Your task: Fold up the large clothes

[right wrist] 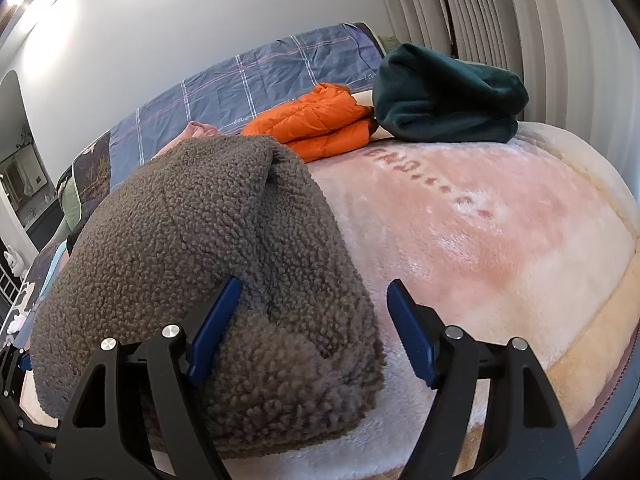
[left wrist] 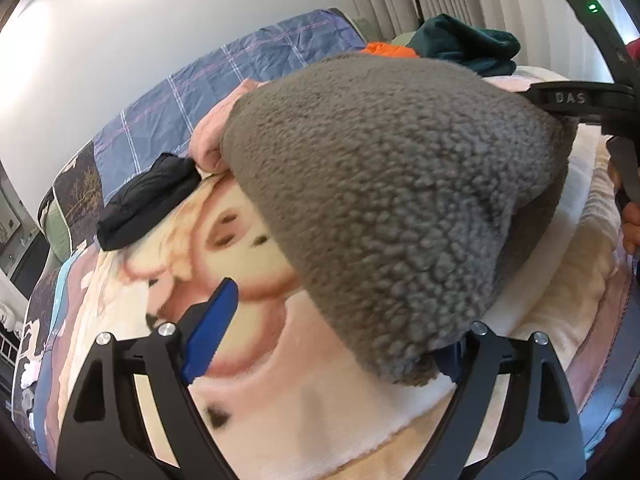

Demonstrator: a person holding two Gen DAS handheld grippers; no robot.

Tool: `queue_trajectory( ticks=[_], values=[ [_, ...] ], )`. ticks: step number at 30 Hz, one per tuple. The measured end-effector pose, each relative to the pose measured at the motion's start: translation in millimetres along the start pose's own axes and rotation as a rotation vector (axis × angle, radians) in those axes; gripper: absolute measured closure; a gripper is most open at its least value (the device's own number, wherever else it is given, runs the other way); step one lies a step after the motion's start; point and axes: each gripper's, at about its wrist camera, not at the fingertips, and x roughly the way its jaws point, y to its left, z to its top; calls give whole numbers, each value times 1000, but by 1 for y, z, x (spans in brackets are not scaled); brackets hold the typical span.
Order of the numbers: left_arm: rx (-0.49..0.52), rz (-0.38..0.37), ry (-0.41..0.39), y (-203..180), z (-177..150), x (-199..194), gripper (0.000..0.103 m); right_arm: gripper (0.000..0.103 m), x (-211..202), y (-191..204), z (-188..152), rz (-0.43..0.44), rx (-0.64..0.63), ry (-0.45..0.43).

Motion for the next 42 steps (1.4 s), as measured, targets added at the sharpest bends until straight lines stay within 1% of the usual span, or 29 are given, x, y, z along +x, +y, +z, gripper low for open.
queue_trajectory(
  ticks=[3, 5, 6, 7, 8, 9, 10, 11, 12, 13, 15, 17, 19, 21, 23, 24, 26, 27, 28, 29, 30, 31, 32, 33, 35, 36, 40, 42],
  values=[
    [-17, -6, 24, 6, -6, -3, 16, 25, -2, 3, -2, -1, -17, -9],
    [-5, 0, 14, 3, -5, -7, 17, 25, -3, 2, -2, -18, -17, -18],
    [15, 2, 4, 0, -4, -11, 20, 25, -3, 2, -1, -23, -14, -20],
    [41, -13, -6, -3, -4, -17, 24, 25, -3, 1, -2, -24, -12, -20],
    [57, -46, -8, -4, -4, -24, 33, 25, -3, 1, -2, -25, -9, -21],
    [66, -107, -5, -3, -3, -35, 47, 25, -4, 0, -1, -25, -9, -22],
    [61, -165, -7, 1, -1, -45, 53, 25, -4, 0, -2, -24, -9, -22],
    [54, -210, -14, 6, 1, -54, 56, 25, -4, 0, -2, -22, -7, -22],
    [46, -241, -30, 11, 5, -64, 57, 25, -5, 0, -2, -22, -4, -23],
    [41, -252, -52, 15, 9, -71, 56, 25, -5, 1, -2, -21, -2, -23],
    [21, -241, -109, 24, 20, -85, 56, 25, -5, 1, -3, -22, 0, -28],
    [1, -227, -159, 32, 40, -88, 56, 25, -6, 1, -4, -20, 5, -29],
    [21, -163, -208, 34, 63, -77, 54, 25, -6, 2, -4, -20, 4, -28],
    [33, -146, -222, 33, 90, -53, 54, 25, -6, 1, -4, -19, -1, -26],
    [22, -169, -208, 34, 114, -30, 54, 25, -6, 2, -5, -18, -1, -24],
    [9, -179, -194, 35, 131, -11, 53, 25, -6, 2, -5, -17, 0, -23],
    [-27, -194, -161, 38, 154, 17, 53, 25, -5, 1, -4, -13, 0, -21],
    [-44, -202, -136, 40, 163, 33, 51, 25, -5, 0, -4, -10, 1, -20],
    [-44, -202, -95, 39, 170, 56, 47, 25, -4, 0, -3, -5, 5, -17],
    [-17, -192, -31, 34, 171, 83, 37, 25, -3, -1, -3, -1, 10, -15],
    [11, -193, 26, 28, 167, 107, 34, 25, -2, -2, -2, -3, 16, -11],
    [-6, -237, 42, 27, 161, 126, 34, 25, 1, -3, -2, -5, 22, -7],
    [-65, -293, 62, 36, 159, 133, 34, 25, 3, -4, -2, 7, 35, -8],
    [-98, -322, 70, 42, 159, 134, 34, 25, 4, -5, -1, 20, 42, -5],
    [-65, -294, 48, 37, 156, 128, 34, 25, 4, -4, 0, 31, 31, 2],
    [-68, -288, 42, 36, 154, 126, 34, 25, 4, -4, 1, 35, 21, 2],
    [-72, -289, 42, 37, 157, 126, 34, 26, -9, -5, 13, 47, 26, -2],
    [-72, -280, 38, 36, 156, 124, 35, 32, -24, -1, 26, 65, 29, -37]
  ],
)
